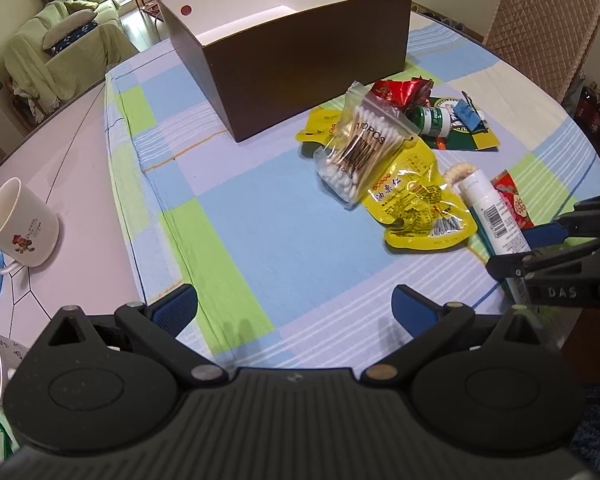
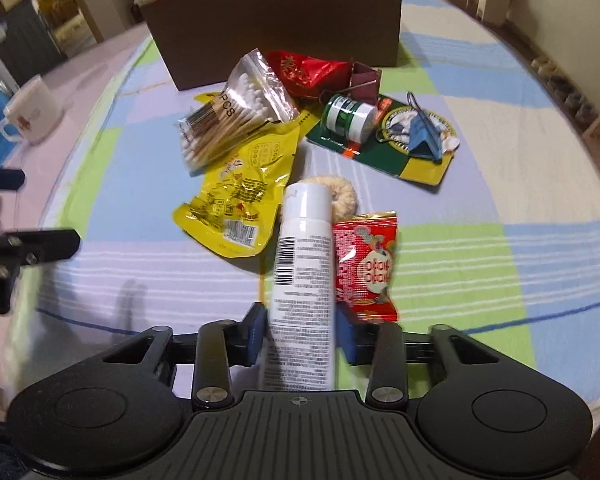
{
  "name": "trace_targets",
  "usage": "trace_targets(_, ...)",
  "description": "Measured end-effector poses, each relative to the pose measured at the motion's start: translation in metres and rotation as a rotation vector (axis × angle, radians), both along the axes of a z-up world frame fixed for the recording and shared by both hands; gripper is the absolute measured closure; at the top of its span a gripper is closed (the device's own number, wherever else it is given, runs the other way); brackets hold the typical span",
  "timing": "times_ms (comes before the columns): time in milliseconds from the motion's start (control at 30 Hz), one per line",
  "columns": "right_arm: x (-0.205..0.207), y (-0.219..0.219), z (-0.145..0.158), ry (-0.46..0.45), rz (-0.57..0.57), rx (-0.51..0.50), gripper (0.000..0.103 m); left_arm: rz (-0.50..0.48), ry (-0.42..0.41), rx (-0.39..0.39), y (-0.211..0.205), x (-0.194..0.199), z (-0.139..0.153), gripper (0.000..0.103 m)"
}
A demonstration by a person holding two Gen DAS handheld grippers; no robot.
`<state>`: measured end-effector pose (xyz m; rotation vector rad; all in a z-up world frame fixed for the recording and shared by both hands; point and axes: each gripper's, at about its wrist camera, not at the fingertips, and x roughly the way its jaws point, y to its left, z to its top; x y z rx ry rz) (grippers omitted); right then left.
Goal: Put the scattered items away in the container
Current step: 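Grasp the white tube with the right tool while the left tool grasps the cotton swab bag, then carry the cotton swab bag and white tube over the box with both tools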
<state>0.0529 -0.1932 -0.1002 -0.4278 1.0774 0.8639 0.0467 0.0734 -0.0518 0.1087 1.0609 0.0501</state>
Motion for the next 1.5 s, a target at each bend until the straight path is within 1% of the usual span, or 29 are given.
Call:
trace_targets(100, 0.000, -0.001, 0.001, -0.001, -0.006, 0.004, 0.069, -0.002, -0.011, -0.001, 0.000, 0.002, -0.001, 0.001)
trace_targets(233, 0.011, -0.013, 0.014, 0.036, -0.051, 0.062, 0.069, -0.022, -0.041, -0.011, -0.001, 0.005, -0.002, 0.001)
trace_targets(300, 0.018, -0.019, 0.022, 0.061, -0.075, 0.098, 0.069, -0.042, -0.059, -0.021, -0.002, 0.010, -0.003, 0.003)
trace_targets(333, 0.022, -0.023, 0.026, 0.076, -0.087, 0.120, 0.069, -0.054, -0.070, -0.024, -0.003, 0.013, -0.004, 0.007)
trace_targets(400, 0.029, -0.030, 0.034, 0.095, -0.108, 0.149, 0.069, -0.092, -0.104, -0.028, -0.005, 0.022, -0.005, 0.008)
trace_targets(467, 0.034, -0.035, 0.038, 0.099, -0.124, 0.156, 0.069, -0.138, -0.136, -0.031, -0.008, 0.031, -0.006, 0.014)
trace_targets(533, 0.040, -0.040, 0.041, 0.105, -0.140, 0.160, 0.069, -0.202, -0.160, -0.032, -0.011, 0.042, -0.007, 0.017)
trace_targets(633, 0.050, -0.049, 0.044, 0.112, -0.162, 0.162, 0.069, -0.301, -0.175, -0.033, -0.017, 0.059, -0.010, 0.019)
trace_targets(733, 0.060, -0.057, 0.049, 0.109, -0.179, 0.161, 0.069, -0.361, -0.164, -0.051, -0.019, 0.078, -0.017, 0.026)
trace_targets(800, 0.067, -0.063, 0.051, 0.106, -0.188, 0.160, 0.069, -0.377, -0.148, -0.073, -0.018, 0.090, -0.023, 0.028)
trace_targets(833, 0.070, -0.065, 0.052, 0.106, -0.191, 0.159, 0.069, -0.381, -0.139, -0.082, -0.017, 0.096, -0.026, 0.031)
trace_targets(867, 0.073, -0.067, 0.053, 0.105, -0.193, 0.158, 0.069, -0.388, -0.130, -0.088, -0.017, 0.101, -0.030, 0.036)
trace_targets(933, 0.079, -0.070, 0.055, 0.106, -0.196, 0.154, 0.069, -0.406, -0.114, -0.102, -0.017, 0.107, -0.036, 0.039)
trace_targets(1000, 0.084, -0.071, 0.055, 0.106, -0.194, 0.147, 0.069, -0.431, -0.092, -0.095, -0.020, 0.111, -0.044, 0.043)
trace_targets(1033, 0.086, -0.072, 0.055, 0.106, -0.192, 0.143, 0.069, -0.441, -0.084, -0.084, -0.021, 0.113, -0.048, 0.050)
trace_targets(1067, 0.088, -0.072, 0.054, 0.107, -0.188, 0.141, 0.069, -0.446, -0.077, -0.077, -0.022, 0.114, -0.051, 0.059)
trace_targets(1133, 0.092, -0.071, 0.055, 0.107, -0.178, 0.136, 0.069, -0.445, -0.065, -0.084, -0.020, 0.115, -0.055, 0.072)
trace_targets(1233, 0.097, -0.069, 0.056, 0.104, -0.156, 0.137, 0.069, -0.431, -0.067, -0.102, -0.018, 0.113, -0.051, 0.080)
trace_targets(1367, 0.105, -0.064, 0.061, 0.102, -0.118, 0.146, 0.069, -0.416, -0.079, -0.092, -0.022, 0.107, -0.039, 0.081)
trace_targets(1500, 0.112, -0.057, 0.070, 0.098, -0.072, 0.163, 0.069, -0.378, -0.111, -0.089, -0.025, 0.094, -0.014, 0.081)
